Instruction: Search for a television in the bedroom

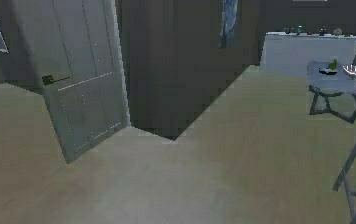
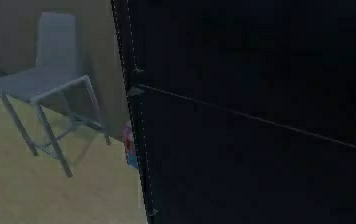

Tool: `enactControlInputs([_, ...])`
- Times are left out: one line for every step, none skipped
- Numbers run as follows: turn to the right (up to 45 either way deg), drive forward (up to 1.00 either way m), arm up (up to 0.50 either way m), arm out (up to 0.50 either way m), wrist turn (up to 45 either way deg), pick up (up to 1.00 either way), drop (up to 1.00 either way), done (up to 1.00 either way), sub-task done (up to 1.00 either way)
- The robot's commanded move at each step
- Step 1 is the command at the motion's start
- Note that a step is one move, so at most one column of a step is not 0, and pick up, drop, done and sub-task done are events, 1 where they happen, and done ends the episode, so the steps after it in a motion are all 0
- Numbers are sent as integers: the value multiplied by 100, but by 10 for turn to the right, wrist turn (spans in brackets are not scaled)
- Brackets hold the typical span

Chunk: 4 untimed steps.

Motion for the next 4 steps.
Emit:
enactControlInputs([-450, 0, 0, 0, 0, 0, 0, 0, 0])
enactControlInputs([-120, 0, 0, 0, 0, 0, 0, 0, 0])
enactControlInputs([0, 5, 0, 0, 0, 0, 0, 0, 0])
enactControlInputs([-450, 0, 0, 0, 0, 0, 0, 0, 0])
